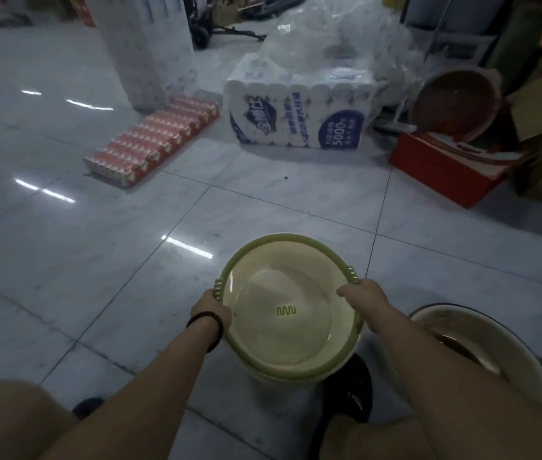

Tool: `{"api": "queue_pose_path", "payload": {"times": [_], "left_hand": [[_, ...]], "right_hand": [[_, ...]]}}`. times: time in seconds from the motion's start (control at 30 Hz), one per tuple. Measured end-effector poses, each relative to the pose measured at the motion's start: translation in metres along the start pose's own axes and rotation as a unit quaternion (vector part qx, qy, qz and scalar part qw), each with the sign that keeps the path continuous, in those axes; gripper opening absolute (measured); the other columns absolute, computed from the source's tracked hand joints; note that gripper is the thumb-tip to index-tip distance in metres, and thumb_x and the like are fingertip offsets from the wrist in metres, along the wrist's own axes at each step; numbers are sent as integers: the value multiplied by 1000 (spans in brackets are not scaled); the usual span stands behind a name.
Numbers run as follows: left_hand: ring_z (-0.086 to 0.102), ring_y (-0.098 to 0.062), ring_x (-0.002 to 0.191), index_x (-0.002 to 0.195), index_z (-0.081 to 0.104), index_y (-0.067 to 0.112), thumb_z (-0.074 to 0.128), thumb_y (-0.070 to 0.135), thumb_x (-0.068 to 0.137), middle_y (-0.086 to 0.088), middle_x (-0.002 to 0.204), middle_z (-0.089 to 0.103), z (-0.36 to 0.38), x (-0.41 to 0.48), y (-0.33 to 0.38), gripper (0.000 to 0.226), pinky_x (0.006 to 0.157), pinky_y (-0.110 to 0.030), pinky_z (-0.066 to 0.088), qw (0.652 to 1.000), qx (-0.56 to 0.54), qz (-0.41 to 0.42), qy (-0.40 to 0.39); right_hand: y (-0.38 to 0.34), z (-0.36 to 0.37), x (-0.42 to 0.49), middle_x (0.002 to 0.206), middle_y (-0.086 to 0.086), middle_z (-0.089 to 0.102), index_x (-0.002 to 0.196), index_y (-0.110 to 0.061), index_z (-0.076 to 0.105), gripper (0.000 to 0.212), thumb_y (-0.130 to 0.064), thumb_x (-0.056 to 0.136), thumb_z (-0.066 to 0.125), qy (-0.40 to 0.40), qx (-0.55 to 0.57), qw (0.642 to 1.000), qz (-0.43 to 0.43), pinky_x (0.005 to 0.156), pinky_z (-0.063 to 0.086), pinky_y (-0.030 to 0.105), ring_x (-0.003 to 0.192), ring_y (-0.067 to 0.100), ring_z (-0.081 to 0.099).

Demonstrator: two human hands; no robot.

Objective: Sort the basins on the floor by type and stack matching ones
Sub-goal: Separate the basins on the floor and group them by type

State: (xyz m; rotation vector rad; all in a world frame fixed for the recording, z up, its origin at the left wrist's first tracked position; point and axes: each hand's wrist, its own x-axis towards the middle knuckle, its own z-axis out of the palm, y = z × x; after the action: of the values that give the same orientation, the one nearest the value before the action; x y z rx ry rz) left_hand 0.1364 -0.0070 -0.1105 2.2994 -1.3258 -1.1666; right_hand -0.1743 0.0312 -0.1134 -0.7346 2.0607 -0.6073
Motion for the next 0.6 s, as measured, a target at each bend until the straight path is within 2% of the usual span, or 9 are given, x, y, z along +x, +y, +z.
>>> {"api": "queue_pose_path", "payload": {"times": [0.07, 0.13, 0.27, 0.33, 0.4, 0.47, 0.53, 0.6], "left_hand": [[60, -32, 97, 125, 57, 19, 52, 15, 94, -13, 119, 61, 6, 7, -4, 32, 89, -44, 55, 1000, 13, -9, -22], [59, -32, 97, 128, 55, 17, 51, 13, 95, -13, 117, 62, 12, 13, -8, 33, 84, -42, 54, 999, 11, -13, -32], [61, -28, 83, 107, 61, 15, 53, 16, 98, -13, 106, 66, 15, 8, -15, 12, 82, -42, 60, 999, 27, -21, -28], [62, -26, 80, 104, 65, 14, 53, 19, 98, -10, 97, 67, 15, 7, -21, 14, 78, -39, 60, 997, 69, -3, -30], [61, -26, 84, 113, 65, 13, 56, 18, 97, -6, 94, 64, 12, 7, -23, 20, 75, -36, 57, 995, 83, 5, -45], [61, -29, 92, 125, 60, 13, 60, 16, 97, -5, 95, 60, 7, 8, -23, 28, 80, -38, 58, 994, 79, 3, -79], [64, -33, 101, 141, 49, 14, 65, 18, 97, -8, 107, 59, -9, 3, -21, 46, 83, -47, 62, 990, 35, -30, -131], [63, -33, 108, 153, 37, 17, 65, 32, 98, -13, 131, 57, -34, -6, -17, 63, 83, -48, 62, 984, 63, -43, -162]], "right_hand": [[6, 6, 4, 108, 12, 67, 124, -8, 62, 41, -27, 88, 72, 3, -8, 1000, 11, 72, 54, 36, 93, 30, 65], [10, 12, 7, 110, 11, 65, 126, -10, 62, 43, -28, 89, 72, 3, -26, 1000, -4, 72, 52, 35, 95, 29, 64], [13, 14, 11, 123, 12, 62, 141, -10, 57, 55, -25, 91, 74, -8, -65, 998, -22, 83, 52, 39, 104, 31, 61], [13, 14, 9, 127, 12, 59, 145, -11, 54, 62, -27, 89, 75, -22, -89, 995, -28, 92, 56, 44, 108, 32, 62], [13, 16, 6, 135, 12, 49, 151, -11, 47, 73, -32, 86, 75, -34, -123, 991, -28, 100, 56, 49, 114, 35, 60], [7, 17, -2, 142, 14, 41, 155, -10, 40, 74, -30, 91, 71, -38, -170, 984, -28, 104, 52, 46, 121, 37, 56], [-6, 20, -14, 144, 18, 44, 153, -8, 44, 65, -25, 94, 65, -13, -216, 975, -53, 104, 51, 43, 126, 38, 54], [-30, 27, -32, 148, 15, 50, 152, -11, 49, 59, -20, 95, 63, 21, -225, 968, -108, 105, 50, 42, 131, 36, 54]]}}
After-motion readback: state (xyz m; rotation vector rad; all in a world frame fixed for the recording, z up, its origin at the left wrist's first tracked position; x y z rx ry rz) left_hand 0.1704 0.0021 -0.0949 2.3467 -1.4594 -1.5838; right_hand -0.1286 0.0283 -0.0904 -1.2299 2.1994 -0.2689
